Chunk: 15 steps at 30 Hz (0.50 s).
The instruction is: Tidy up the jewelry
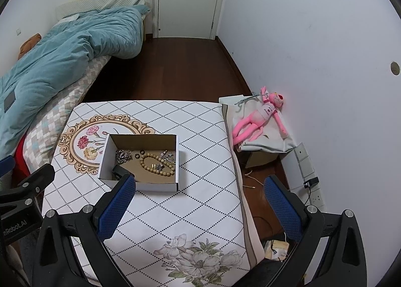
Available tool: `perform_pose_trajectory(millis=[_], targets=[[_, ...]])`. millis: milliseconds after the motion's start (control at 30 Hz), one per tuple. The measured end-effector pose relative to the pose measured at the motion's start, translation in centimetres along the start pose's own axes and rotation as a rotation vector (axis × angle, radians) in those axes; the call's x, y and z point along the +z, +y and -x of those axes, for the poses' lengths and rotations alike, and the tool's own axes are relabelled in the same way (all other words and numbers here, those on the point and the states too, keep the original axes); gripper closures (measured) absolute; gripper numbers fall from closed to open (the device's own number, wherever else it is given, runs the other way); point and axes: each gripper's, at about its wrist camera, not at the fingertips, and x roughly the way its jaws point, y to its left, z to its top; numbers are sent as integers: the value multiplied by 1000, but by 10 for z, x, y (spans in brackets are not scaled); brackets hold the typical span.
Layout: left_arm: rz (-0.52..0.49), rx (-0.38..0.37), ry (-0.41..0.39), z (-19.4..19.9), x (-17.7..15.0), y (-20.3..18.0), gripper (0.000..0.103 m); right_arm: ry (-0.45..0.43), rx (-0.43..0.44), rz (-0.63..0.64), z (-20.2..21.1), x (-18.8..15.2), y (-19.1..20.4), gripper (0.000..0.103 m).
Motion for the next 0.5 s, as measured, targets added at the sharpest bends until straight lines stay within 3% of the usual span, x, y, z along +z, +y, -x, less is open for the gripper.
perform_pose_trajectory(millis=[500], targets=[[-3,-5,1,-1,-3,1,0,9,7,4,0,2,-1,0]])
